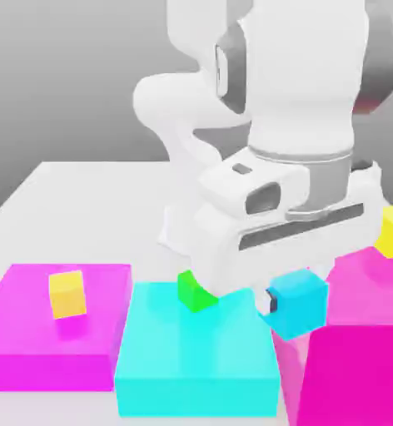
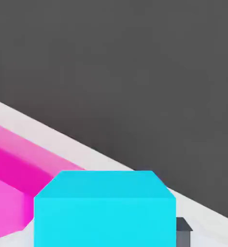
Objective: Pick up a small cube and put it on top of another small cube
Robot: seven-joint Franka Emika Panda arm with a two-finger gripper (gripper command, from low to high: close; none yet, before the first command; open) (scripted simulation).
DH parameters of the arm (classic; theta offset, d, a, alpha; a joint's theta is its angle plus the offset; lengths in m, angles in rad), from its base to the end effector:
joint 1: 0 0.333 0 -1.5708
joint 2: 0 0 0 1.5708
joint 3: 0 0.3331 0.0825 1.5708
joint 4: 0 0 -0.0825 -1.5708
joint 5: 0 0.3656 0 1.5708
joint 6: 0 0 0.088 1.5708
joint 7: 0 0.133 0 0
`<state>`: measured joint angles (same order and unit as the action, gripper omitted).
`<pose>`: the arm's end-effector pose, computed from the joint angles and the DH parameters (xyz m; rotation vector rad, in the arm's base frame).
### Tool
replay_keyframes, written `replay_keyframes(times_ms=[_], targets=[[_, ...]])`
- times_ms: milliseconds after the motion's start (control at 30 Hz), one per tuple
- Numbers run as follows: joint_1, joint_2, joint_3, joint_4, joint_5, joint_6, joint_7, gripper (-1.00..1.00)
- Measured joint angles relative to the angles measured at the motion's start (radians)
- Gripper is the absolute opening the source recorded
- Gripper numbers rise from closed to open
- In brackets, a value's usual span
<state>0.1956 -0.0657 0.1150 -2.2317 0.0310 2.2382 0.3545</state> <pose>0.4820 0.1568 0.4076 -3.0986 0.0964 -0.0964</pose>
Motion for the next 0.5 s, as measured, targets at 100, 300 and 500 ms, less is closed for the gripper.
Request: replay_keyframes(times_ms=[100, 300, 500], targets=[[0.068, -0.104, 0.042, -0.022, 0.007, -0.085, -0.107, -1.0], [0.201, -0.221, 0.136, -0.117, 0.053, -0.162, -0.256, -1.0], [0.207, -0.18, 0.151, -0.189, 0.052, -0.057, -0.257, 1.0]])
